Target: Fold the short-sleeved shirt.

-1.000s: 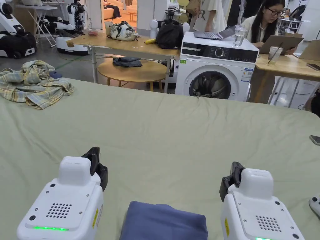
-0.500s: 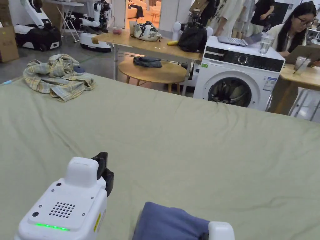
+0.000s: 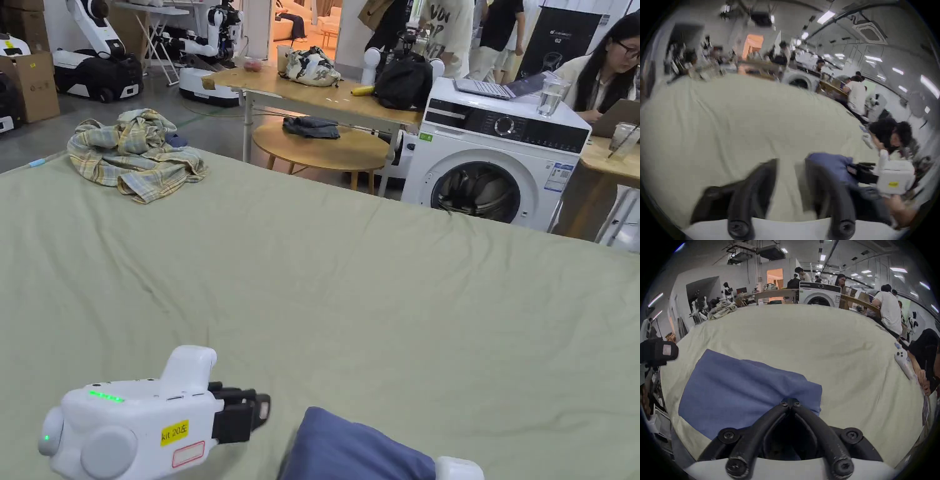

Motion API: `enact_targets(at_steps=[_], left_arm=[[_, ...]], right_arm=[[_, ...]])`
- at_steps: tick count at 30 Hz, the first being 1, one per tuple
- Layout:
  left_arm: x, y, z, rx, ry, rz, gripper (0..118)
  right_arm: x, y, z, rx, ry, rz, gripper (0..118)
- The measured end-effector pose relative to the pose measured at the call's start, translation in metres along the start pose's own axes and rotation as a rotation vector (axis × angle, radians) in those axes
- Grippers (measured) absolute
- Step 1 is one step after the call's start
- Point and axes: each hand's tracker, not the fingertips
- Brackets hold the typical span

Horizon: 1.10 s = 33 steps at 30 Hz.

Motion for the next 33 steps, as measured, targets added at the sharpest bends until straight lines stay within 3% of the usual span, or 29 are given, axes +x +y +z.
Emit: enact_targets(at_steps=[1, 2, 8, 10, 12, 16, 24, 25, 27, 33], left_arm=[[-0.006, 0.000, -0.004, -0.033, -0.033, 0.038, 66], [-0.013, 0.002, -0.008, -0.087, -0.069, 0.071, 75], [-0.042, 0.000, -0.034, -0.217, -0.351, 0.257, 75], [-0.045, 0.000, -0.048, -0.265, -0.354, 0.309, 75], [-0.053, -0.003, -0.072, -0.344, -0.464, 0.384, 75], [-0.046, -0.012, -0.105, -0.470, -0.537, 0.455, 75], [-0.027, -0.019, -0.130, -0.415, -0.598, 0.478, 75], [-0.028, -0.018, -0.130, -0.417, -0.591, 0.477, 67], [-0.031, -0.019, -0.128, -0.431, -0.486, 0.429, 35], [-0.025, -0.018, -0.121, -0.399, -0.490, 0.375, 27]], right_arm=[[0.000, 0.000, 0.000, 0.001, -0.001, 0.005, 0], [0.000, 0.000, 0.000, 0.001, -0.002, 0.009, 0], [0.000, -0.001, 0.000, 0.004, 0.002, 0.003, 0], [0.000, -0.001, 0.001, 0.006, 0.000, 0.003, 0], [-0.001, -0.002, 0.001, 0.009, -0.004, 0.008, 0], [-0.001, -0.002, 0.000, 0.010, -0.006, 0.012, 0], [-0.003, -0.004, 0.002, 0.019, -0.017, 0.021, 0], [-0.003, -0.004, 0.002, 0.019, -0.017, 0.020, 0], [-0.002, -0.004, 0.003, 0.018, -0.012, 0.015, 0], [-0.003, -0.003, 0.005, 0.020, -0.009, 0.019, 0]])
